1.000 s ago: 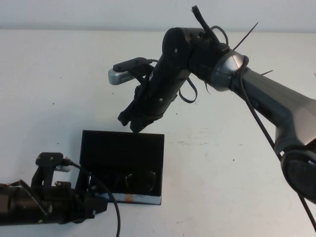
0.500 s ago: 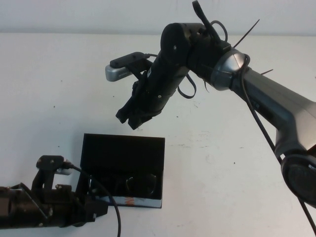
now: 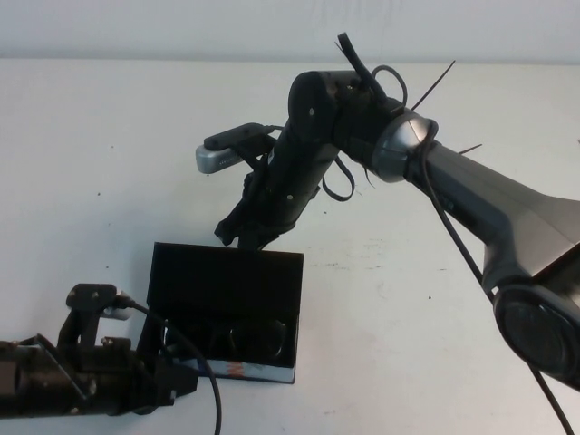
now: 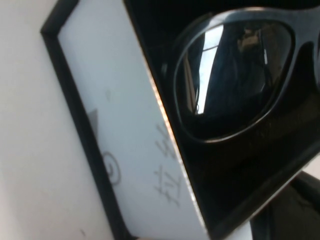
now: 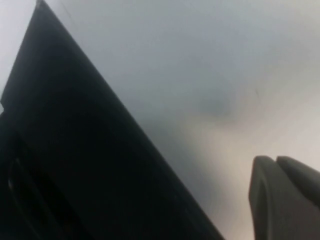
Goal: Return glasses to glasses case
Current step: Close the glasses case
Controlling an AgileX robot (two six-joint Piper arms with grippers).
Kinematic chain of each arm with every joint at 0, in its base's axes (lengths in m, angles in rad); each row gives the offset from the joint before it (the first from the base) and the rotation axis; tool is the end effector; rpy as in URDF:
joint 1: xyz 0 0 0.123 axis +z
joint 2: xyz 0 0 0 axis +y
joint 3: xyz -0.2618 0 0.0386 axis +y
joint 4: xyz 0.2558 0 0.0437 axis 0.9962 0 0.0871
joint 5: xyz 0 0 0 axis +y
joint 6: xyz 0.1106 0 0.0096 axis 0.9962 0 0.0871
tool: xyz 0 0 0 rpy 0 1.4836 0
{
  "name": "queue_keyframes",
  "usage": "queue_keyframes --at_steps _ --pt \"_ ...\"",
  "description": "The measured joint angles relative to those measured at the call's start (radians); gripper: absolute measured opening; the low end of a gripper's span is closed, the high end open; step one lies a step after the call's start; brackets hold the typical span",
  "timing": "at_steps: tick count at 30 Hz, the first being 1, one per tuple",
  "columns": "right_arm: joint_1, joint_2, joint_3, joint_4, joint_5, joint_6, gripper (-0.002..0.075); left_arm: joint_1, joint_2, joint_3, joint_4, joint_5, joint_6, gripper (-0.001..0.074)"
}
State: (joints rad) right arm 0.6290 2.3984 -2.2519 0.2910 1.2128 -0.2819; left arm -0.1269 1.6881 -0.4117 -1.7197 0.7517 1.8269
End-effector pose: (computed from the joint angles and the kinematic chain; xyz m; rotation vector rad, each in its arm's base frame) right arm 0.3958 0.3249 0.1759 -1.1785 2.6055 0.4824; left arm 0.2143 -0.1030 0.0753 0.4792 2.4499 -0.9886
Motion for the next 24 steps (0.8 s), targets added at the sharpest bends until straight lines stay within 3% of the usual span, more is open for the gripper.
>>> queue_keyframes --at_steps 13,24 --pt "0.020 -0.058 0.017 0.045 0.014 -0.005 -0.0012 0.000 0.000 0.000 0.002 0.000 0.000 -0.0001" --pt "0.102 -0.183 0.215 0.038 0.014 0.002 -0.0012 0.000 0.000 0.000 0.002 0.000 0.000 -0.0001"
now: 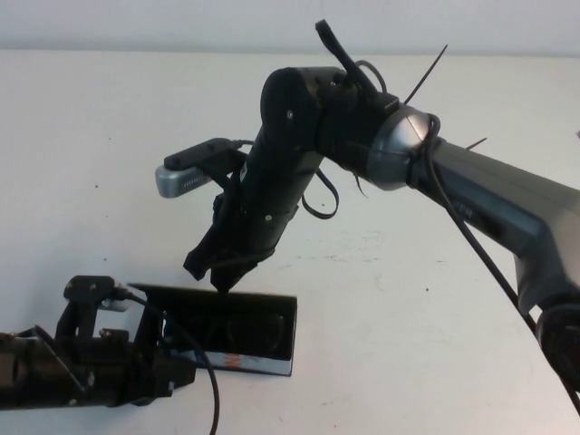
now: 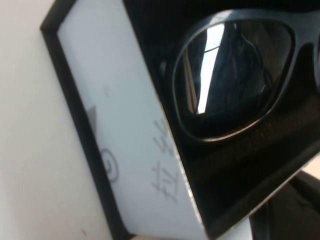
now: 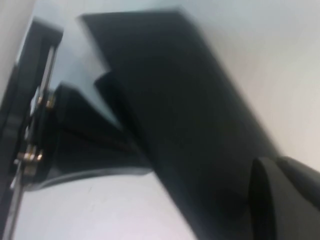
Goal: Return glasses to glasses case
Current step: Close the glasses case
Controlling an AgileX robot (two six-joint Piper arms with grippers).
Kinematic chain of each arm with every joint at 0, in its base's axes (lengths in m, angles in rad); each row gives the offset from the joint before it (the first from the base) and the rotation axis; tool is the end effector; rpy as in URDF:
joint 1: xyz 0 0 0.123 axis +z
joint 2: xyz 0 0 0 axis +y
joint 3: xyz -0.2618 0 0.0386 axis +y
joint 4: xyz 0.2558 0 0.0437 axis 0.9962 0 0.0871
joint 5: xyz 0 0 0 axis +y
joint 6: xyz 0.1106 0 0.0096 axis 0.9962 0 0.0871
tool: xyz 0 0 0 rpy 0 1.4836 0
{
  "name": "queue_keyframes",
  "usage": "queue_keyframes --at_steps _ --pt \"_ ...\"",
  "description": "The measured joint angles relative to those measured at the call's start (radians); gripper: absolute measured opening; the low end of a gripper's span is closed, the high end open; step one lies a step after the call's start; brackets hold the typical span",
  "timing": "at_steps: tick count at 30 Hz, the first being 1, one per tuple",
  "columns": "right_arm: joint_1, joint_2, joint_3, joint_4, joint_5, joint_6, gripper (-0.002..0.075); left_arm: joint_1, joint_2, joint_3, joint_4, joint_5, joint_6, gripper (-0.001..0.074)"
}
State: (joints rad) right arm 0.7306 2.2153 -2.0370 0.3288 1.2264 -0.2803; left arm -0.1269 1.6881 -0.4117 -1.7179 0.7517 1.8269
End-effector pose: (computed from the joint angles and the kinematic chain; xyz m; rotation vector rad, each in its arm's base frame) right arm 0.3319 0.3427 0.2048 -1.3202 2.6033 0.5472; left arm 0.2142 -0.1030 0.0753 0.4815 2.4502 -0.9885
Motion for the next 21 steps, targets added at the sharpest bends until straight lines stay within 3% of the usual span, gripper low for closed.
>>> queue_keyframes --at_steps 12,21 --pt "0.019 -0.037 0.187 0.035 -0.002 0.024 -0.0012 0.000 0.000 0.000 0.000 0.000 0.000 -0.0001" --pt "0.019 -0.037 0.197 0.010 -0.006 0.026 -0.0013 0.000 0.000 0.000 0.000 0.000 0.000 -0.0001"
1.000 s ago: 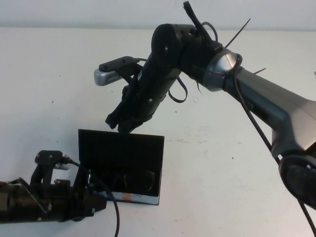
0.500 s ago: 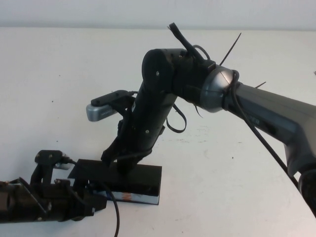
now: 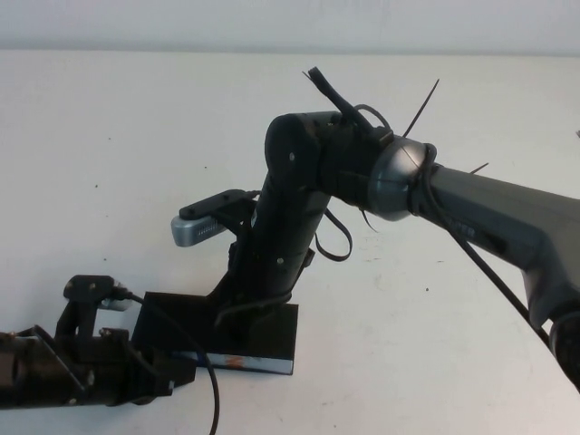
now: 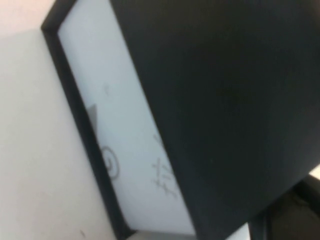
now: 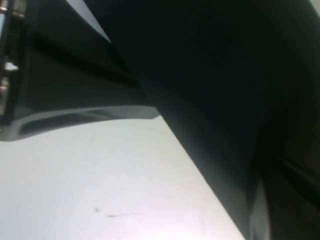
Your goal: Return glasses to glasses case
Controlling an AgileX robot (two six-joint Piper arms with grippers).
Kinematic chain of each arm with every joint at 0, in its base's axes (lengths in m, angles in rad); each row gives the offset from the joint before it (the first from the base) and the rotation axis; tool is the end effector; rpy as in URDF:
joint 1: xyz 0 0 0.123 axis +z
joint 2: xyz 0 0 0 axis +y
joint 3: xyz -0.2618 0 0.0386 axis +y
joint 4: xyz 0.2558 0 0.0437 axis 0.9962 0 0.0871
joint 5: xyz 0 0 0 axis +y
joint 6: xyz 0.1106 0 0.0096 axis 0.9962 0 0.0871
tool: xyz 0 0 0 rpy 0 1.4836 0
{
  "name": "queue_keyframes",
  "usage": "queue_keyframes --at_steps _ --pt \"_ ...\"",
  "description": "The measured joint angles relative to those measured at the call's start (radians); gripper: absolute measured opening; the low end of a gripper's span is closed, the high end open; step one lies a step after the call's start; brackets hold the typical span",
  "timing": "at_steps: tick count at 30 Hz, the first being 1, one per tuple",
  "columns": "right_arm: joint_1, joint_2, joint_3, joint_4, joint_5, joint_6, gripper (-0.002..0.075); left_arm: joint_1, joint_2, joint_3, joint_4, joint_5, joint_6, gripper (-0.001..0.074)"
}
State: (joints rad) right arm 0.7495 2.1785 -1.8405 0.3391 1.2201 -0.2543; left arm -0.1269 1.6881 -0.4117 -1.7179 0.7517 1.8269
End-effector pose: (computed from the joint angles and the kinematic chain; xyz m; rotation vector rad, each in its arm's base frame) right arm 0.3054 0.3316 0.1676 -1.3432 2.7723 0.5260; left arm 0.2142 -0.1030 0.0753 0.4815 2.4502 -0.9885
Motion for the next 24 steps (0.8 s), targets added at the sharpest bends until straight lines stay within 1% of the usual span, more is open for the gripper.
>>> queue_keyframes --at_steps 5,12,19,24 --pt "-0.004 0.000 -0.031 -0.052 0.004 0.000 -0.0013 0.000 -0.023 0.000 0.000 0.000 -0.006 -0.0001" --pt "-0.017 -0.010 -0.088 -0.078 0.004 0.000 -0.0013 0.000 -0.072 0.000 0.032 0.002 -0.073 -0.0001" --pt "-0.017 -0.073 -0.094 -0.107 0.004 0.022 -0.0013 0.000 -0.166 0.000 0.184 0.002 -0.256 -0.0001" --pt "-0.017 -0.137 -0.094 -0.113 0.006 0.053 -0.0013 0.000 -0.302 0.000 0.269 0.033 -0.378 -0.0001"
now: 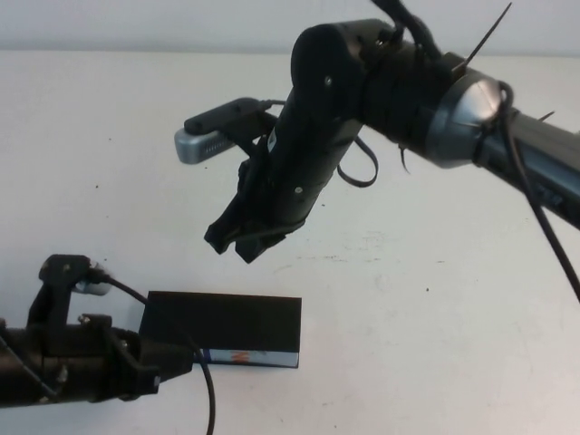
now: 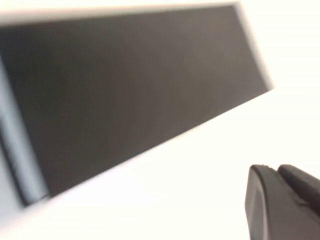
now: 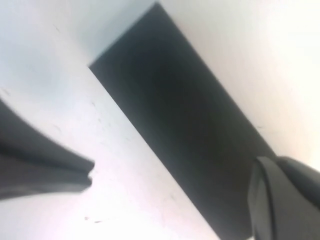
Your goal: Return glasses to glasses case
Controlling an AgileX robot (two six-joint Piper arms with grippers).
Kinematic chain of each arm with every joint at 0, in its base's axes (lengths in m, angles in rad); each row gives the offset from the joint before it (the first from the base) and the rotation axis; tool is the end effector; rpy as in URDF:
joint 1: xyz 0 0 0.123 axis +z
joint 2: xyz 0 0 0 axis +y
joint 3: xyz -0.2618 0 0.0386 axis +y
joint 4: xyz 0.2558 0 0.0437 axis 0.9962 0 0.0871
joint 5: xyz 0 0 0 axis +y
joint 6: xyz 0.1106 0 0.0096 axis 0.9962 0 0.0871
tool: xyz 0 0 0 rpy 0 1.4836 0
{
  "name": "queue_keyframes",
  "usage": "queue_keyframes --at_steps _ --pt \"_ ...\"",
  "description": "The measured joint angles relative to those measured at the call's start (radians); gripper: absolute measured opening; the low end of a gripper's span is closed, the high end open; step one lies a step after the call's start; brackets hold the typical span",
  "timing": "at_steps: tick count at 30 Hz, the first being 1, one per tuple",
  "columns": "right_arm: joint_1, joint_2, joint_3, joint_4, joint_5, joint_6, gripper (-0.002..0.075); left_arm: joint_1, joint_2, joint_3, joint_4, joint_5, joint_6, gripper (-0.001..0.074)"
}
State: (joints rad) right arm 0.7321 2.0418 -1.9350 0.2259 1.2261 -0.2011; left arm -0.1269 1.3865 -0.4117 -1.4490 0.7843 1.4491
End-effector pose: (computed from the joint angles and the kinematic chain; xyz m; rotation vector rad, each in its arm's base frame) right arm 0.3173 0.3166 0.2524 -1.2314 2.5768 0.4343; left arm 0.2004 -0.1041 0.1333 0.5003 2.3953 -1.0209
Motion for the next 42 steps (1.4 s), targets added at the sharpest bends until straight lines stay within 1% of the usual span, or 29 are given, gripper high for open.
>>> queue_keyframes --at_steps 4,8,13,16,21,24,29,33,36,39,42 --pt "0.000 -0.091 0.000 -0.030 0.005 0.061 -0.0013 0.000 -0.172 0.000 0.013 -0.005 -0.026 -0.0001" --pt "0.000 -0.214 0.000 -0.073 0.012 0.121 -0.0013 -0.001 -0.432 0.000 0.020 -0.083 -0.045 -0.0001" --pt "0.000 -0.405 0.059 -0.145 0.016 0.168 -0.0013 -0.065 -0.686 0.006 0.046 -0.184 -0.085 -0.0001" --pt "0.000 -0.536 0.177 -0.176 0.020 0.178 -0.0013 -0.080 -0.851 0.010 0.051 -0.265 -0.108 -0.0001" --pt "0.000 -0.798 0.435 -0.195 0.027 0.219 -0.0013 -0.079 -1.130 0.010 0.051 -0.493 -0.116 -0.0001" --pt "0.000 -0.984 0.604 -0.203 -0.007 0.258 -0.0013 -0.079 -1.247 0.037 0.061 -0.555 -0.118 -0.0001" --pt "0.000 -1.274 0.886 -0.206 -0.130 0.295 -0.0013 -0.079 -1.366 0.144 0.081 -0.654 -0.118 -0.0001" --pt "0.000 -1.482 1.065 -0.206 -0.225 0.318 -0.0013 -0.079 -1.382 0.260 0.081 -0.725 -0.118 -0.0001" --pt "0.000 -1.576 1.166 -0.206 -0.305 0.334 -0.0013 -0.079 -1.382 0.341 0.081 -0.760 -0.118 -0.0001" --pt "0.000 -1.634 1.254 -0.204 -0.424 0.336 -0.0013 -0.079 -1.382 0.413 0.079 -0.807 -0.116 -0.0001" --pt "0.000 -1.673 1.331 -0.204 -0.551 0.336 -0.0013 -0.079 -1.382 0.437 0.076 -0.832 -0.114 -0.0001"
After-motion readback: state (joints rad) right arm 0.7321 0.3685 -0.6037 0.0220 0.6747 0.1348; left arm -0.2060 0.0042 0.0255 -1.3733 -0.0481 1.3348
